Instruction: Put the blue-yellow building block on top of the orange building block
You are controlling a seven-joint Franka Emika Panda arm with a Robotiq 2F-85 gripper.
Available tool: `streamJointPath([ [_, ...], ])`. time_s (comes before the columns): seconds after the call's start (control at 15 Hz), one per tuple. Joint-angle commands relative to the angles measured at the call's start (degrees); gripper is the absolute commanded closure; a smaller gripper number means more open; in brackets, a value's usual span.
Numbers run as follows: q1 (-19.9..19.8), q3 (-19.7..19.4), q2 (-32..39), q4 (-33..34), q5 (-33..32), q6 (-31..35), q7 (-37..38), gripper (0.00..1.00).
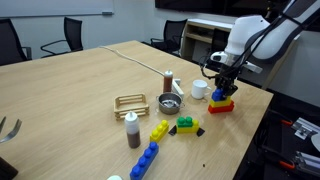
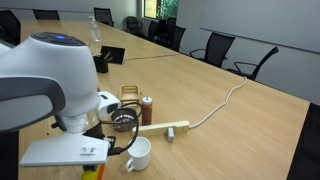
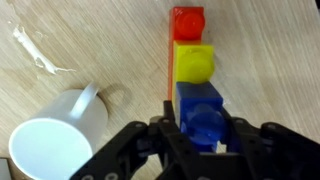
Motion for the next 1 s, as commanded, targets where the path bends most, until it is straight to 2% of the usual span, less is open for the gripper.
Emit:
streamJointPath([
  [0.0,-1.33,0.89,0.86,-0.39,-0.25,1.75,1.19,0.27],
  [0.2,-1.52,1.06,1.27,-0.4,-0.11,1.72,1.49,0.05],
  [0.27,-1.57,1.08,1.47,-0.4,-0.23,1.88,1.69,0.01],
  [0.73,-1.63,0.91,0.66,-0.48,-1.22,2.6,3.59,0.0],
  [0.93,-0.55,-0.58,-1.78,-1.09,-7.11,4.51,9.73,0.0],
])
